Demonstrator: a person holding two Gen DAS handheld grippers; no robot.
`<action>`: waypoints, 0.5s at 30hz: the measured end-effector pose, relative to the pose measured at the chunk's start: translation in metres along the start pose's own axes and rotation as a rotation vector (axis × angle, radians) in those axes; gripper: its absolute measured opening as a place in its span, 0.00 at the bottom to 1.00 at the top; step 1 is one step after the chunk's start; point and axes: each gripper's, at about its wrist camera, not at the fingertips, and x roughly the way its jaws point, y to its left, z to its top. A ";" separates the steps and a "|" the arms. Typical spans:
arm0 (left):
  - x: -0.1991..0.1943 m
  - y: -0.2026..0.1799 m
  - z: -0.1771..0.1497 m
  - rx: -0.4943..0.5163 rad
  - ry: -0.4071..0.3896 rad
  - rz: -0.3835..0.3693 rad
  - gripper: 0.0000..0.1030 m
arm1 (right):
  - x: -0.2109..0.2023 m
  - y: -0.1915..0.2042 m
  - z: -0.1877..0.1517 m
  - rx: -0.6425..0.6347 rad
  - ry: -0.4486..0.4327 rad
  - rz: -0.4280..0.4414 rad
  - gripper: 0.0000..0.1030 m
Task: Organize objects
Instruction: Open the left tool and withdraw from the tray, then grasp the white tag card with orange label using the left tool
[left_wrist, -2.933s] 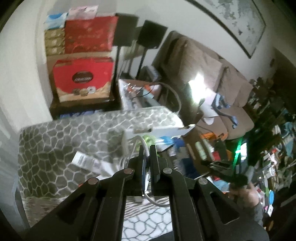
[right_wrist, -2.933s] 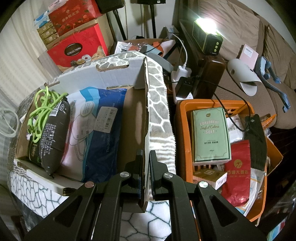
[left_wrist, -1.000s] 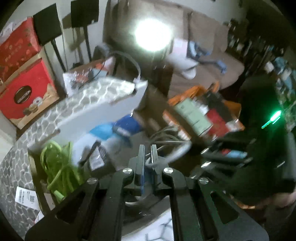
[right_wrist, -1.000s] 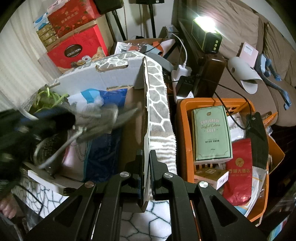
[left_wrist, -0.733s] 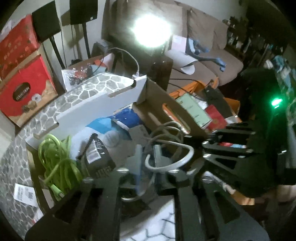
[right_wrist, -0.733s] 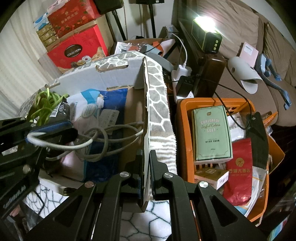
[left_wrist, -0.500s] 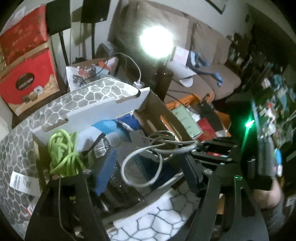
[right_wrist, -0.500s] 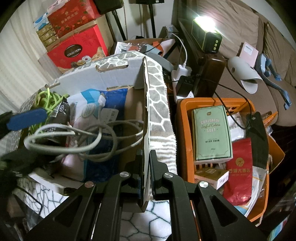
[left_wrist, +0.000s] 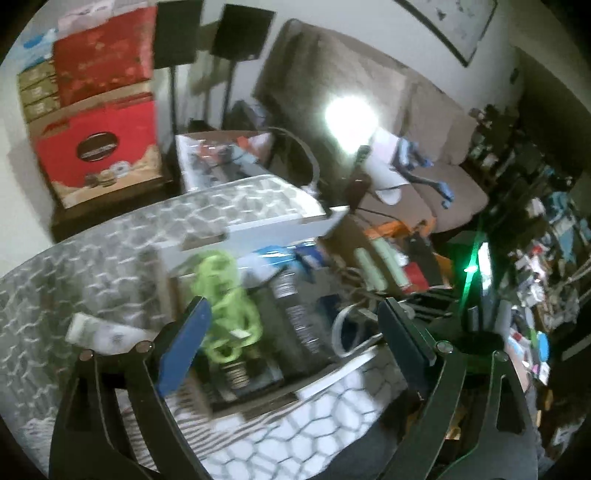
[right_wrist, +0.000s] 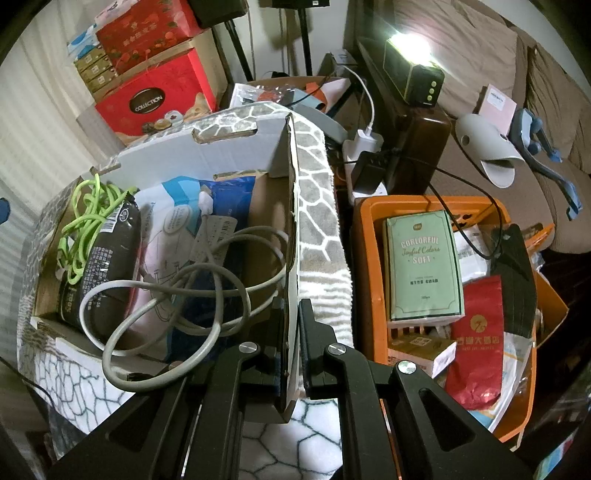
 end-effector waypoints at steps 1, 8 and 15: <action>-0.004 0.007 -0.002 -0.007 -0.002 0.027 0.91 | 0.000 0.000 0.000 0.001 0.000 0.000 0.07; -0.020 0.063 -0.022 -0.077 0.008 0.183 1.00 | 0.000 0.000 0.000 0.001 0.000 0.000 0.07; -0.025 0.115 -0.046 -0.176 0.030 0.226 1.00 | 0.000 0.000 0.000 0.001 0.001 -0.001 0.07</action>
